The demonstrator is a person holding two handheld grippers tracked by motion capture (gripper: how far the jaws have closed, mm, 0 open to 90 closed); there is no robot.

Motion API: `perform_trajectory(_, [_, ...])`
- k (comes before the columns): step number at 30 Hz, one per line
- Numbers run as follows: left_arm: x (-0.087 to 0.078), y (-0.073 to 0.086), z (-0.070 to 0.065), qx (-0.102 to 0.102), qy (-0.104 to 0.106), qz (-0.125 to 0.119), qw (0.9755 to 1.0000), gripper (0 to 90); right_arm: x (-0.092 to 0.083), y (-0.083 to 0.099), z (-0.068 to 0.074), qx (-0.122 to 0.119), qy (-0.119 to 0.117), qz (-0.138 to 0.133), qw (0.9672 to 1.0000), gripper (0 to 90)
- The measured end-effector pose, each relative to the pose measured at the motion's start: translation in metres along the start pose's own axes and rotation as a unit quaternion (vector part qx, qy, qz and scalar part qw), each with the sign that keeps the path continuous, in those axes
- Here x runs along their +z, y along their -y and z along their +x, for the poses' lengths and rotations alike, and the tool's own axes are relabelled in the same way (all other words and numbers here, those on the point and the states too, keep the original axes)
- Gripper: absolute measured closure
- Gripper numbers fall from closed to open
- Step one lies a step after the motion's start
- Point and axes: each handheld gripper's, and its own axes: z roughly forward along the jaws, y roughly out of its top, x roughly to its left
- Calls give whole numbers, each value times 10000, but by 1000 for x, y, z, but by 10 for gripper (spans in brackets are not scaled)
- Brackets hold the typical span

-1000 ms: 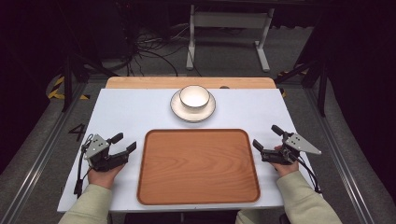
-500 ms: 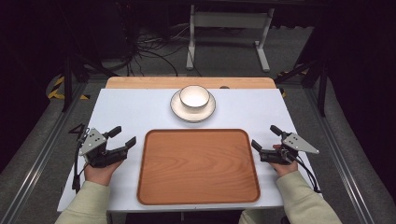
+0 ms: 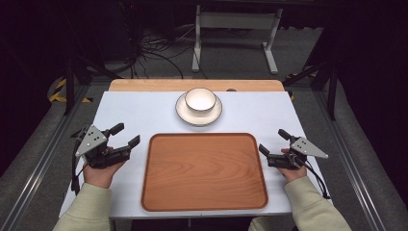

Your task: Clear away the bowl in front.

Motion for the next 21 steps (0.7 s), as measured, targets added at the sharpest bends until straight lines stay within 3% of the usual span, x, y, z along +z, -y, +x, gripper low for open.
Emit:
perform_trajectory(12, [6,-12,2,-43,139,-82,9999,284,0,0,0,-14,43,24,10000,0])
perform_trajectory(21, [32,-25,1,-34,411,11,9991,283,1,0,1,-24,66,46,10000,0])
